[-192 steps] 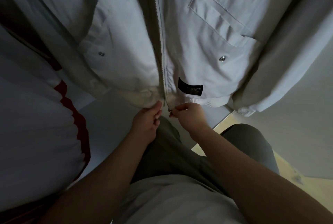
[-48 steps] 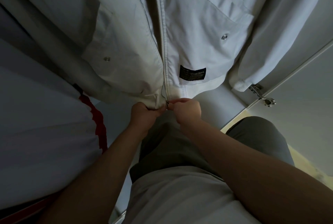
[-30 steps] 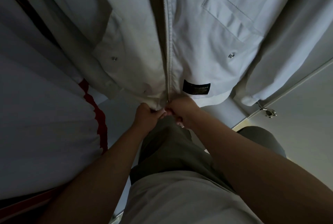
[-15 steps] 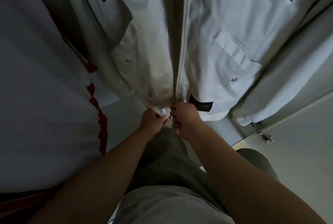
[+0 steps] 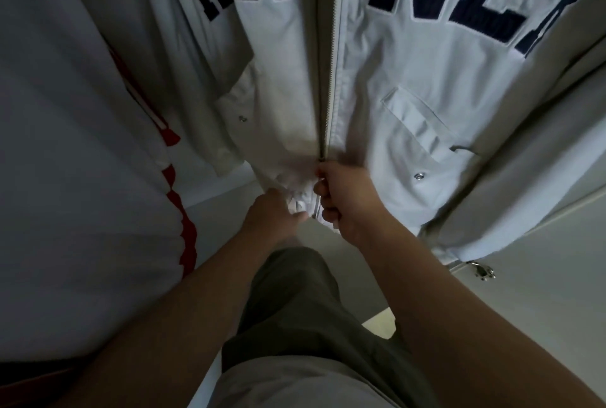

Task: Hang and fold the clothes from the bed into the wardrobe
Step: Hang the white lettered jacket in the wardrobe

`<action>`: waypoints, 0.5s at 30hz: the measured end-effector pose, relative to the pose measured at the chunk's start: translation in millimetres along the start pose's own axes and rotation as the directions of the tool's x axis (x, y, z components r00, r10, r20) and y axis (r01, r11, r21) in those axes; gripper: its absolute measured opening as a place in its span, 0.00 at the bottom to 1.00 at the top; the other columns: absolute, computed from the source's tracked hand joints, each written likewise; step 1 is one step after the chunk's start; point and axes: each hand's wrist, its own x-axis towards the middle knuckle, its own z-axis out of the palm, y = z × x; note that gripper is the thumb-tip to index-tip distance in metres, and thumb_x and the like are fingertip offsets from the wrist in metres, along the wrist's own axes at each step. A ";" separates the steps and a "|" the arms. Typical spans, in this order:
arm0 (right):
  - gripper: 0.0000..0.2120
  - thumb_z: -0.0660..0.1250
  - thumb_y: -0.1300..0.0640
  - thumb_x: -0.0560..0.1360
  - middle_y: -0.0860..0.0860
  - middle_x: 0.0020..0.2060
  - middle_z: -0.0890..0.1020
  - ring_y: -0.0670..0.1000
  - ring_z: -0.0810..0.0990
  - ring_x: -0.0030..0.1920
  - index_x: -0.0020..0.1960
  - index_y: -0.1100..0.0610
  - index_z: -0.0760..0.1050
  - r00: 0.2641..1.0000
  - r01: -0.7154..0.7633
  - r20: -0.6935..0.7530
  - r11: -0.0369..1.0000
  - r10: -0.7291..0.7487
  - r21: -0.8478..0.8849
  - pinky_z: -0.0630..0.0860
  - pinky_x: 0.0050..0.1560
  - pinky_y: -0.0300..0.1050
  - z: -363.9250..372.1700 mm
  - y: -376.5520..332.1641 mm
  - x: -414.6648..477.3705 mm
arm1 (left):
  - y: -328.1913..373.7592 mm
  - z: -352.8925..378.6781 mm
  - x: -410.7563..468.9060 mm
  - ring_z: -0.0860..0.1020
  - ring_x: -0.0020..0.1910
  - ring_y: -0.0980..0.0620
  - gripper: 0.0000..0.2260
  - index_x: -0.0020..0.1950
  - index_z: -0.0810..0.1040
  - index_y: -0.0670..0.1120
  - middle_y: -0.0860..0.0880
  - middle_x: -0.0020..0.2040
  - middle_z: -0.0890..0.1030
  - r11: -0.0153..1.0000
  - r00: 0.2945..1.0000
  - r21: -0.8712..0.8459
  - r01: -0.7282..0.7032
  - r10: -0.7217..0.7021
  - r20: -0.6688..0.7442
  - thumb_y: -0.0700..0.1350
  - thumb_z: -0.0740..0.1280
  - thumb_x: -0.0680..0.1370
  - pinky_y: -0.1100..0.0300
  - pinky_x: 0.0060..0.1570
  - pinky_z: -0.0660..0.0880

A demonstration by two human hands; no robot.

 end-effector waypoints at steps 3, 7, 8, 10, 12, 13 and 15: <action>0.09 0.58 0.59 0.74 0.49 0.22 0.68 0.47 0.58 0.18 0.34 0.54 0.67 1.000 -0.028 -0.005 0.999 0.028 0.044 0.56 0.21 0.35 3.4 -11.0 -1.5 | 15.1 -17.4 -8.5 0.82 0.51 0.46 0.22 0.56 0.74 0.48 0.49 0.51 0.84 0.961 0.932 0.081 -0.264 0.276 -0.236 0.63 0.70 0.71 0.60 0.43 0.71; 0.12 0.56 0.60 0.73 0.49 0.21 0.68 0.47 0.56 0.19 0.31 0.52 0.65 0.999 -0.037 0.028 0.998 0.036 0.043 0.53 0.22 0.35 9.2 -15.4 -6.3 | 39.0 -25.2 -5.5 0.81 0.43 0.39 0.15 0.53 0.75 0.44 0.42 0.43 0.82 0.900 0.844 0.231 -0.369 0.429 -0.323 0.54 0.65 0.74 0.56 0.36 0.70; 0.13 0.56 0.59 0.74 0.49 0.22 0.67 0.47 0.56 0.19 0.31 0.52 0.65 0.999 -0.034 0.027 0.998 0.032 0.053 0.53 0.22 0.35 10.6 -16.1 -7.8 | 42.2 -24.6 -5.6 0.81 0.43 0.37 0.10 0.52 0.76 0.43 0.41 0.43 0.83 0.899 0.846 0.234 -0.370 0.431 -0.315 0.48 0.65 0.76 0.54 0.36 0.72; 0.13 0.56 0.59 0.75 0.50 0.24 0.66 0.47 0.56 0.20 0.32 0.53 0.66 1.000 -0.011 0.012 0.997 0.010 0.072 0.53 0.22 0.36 13.5 -20.9 -12.0 | 49.8 -22.4 -9.0 0.81 0.43 0.37 0.06 0.50 0.79 0.41 0.40 0.44 0.83 0.916 0.870 0.102 -0.388 0.401 -0.288 0.41 0.67 0.76 0.50 0.40 0.78; 0.13 0.55 0.58 0.76 0.51 0.25 0.66 0.47 0.58 0.20 0.32 0.53 0.65 0.998 0.060 -0.009 0.996 -0.060 0.063 0.54 0.22 0.36 15.4 -35.2 -16.9 | 57.1 -16.4 -10.2 0.82 0.43 0.36 0.03 0.46 0.81 0.40 0.39 0.43 0.84 0.900 0.854 0.124 -0.418 0.436 -0.286 0.37 0.67 0.76 0.51 0.39 0.77; 0.14 0.55 0.57 0.76 0.50 0.24 0.67 0.47 0.59 0.19 0.32 0.53 0.65 0.994 0.108 -0.011 0.993 -0.107 0.056 0.55 0.21 0.36 15.9 -46.0 -20.2 | 60.3 -14.1 -9.7 0.82 0.43 0.37 0.04 0.45 0.81 0.40 0.39 0.43 0.84 0.893 0.861 0.203 -0.402 0.444 -0.248 0.37 0.66 0.76 0.53 0.39 0.74; 0.15 0.56 0.56 0.76 0.49 0.21 0.69 0.46 0.61 0.17 0.31 0.53 0.66 0.981 0.195 0.007 0.980 -0.195 0.042 0.56 0.21 0.36 15.7 -71.5 -28.7 | 67.7 -18.2 -8.7 0.82 0.45 0.40 0.05 0.46 0.81 0.42 0.42 0.44 0.84 0.884 0.893 0.320 -0.341 0.411 -0.183 0.40 0.65 0.77 0.55 0.39 0.70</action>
